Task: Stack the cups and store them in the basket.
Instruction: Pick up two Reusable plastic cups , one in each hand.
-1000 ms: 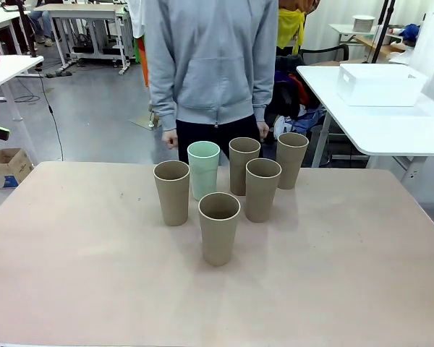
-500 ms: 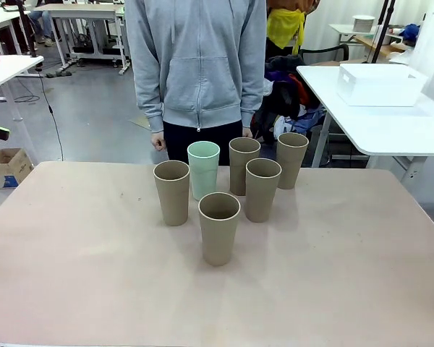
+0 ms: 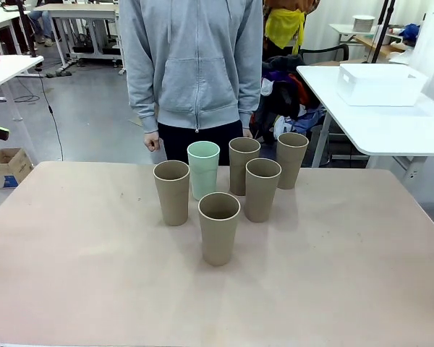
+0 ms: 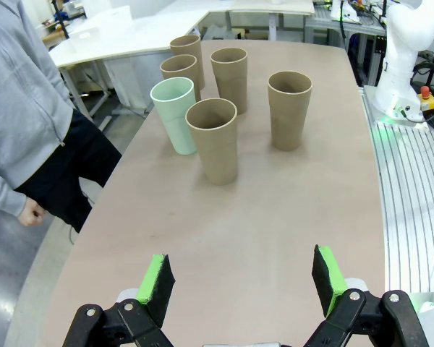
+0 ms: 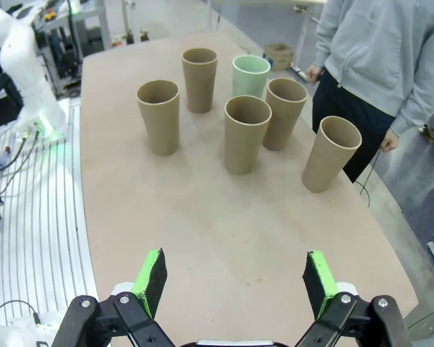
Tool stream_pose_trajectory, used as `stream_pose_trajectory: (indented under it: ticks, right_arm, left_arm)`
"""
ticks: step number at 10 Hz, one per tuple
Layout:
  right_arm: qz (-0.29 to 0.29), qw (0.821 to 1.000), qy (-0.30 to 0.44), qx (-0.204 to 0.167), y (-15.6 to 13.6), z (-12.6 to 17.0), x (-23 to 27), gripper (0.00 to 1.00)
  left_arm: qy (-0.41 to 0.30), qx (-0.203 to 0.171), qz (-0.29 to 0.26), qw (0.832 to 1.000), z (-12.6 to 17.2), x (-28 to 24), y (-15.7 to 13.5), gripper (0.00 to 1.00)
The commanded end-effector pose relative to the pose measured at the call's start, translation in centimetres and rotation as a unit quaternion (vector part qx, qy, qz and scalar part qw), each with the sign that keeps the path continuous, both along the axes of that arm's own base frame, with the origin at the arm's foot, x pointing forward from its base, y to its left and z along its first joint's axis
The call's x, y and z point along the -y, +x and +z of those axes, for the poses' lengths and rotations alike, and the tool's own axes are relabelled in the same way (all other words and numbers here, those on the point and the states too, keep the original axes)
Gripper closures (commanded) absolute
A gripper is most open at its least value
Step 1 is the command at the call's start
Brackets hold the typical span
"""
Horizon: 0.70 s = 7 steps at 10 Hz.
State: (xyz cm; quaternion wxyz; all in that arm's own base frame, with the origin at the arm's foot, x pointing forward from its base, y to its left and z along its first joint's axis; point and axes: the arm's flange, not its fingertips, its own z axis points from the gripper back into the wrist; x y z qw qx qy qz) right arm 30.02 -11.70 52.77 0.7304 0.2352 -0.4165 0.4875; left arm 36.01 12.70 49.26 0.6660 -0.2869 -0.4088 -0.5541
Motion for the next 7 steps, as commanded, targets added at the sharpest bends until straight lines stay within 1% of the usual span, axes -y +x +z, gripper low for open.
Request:
stream_pose_trajectory:
  ticks: [1,7]
  right_arm:
    - [0.006,1.000,0.008,0.015,0.20,0.05,0.13,0.00]
    - [0.006,1.000,0.008,0.015,0.20,0.05,0.13,0.00]
  left_arm:
    - [-0.006,0.001,-0.002,1.000,0.21,0.00,0.03,0.00]
    - [-0.006,0.001,-0.002,1.000,0.21,0.00,0.03,0.00]
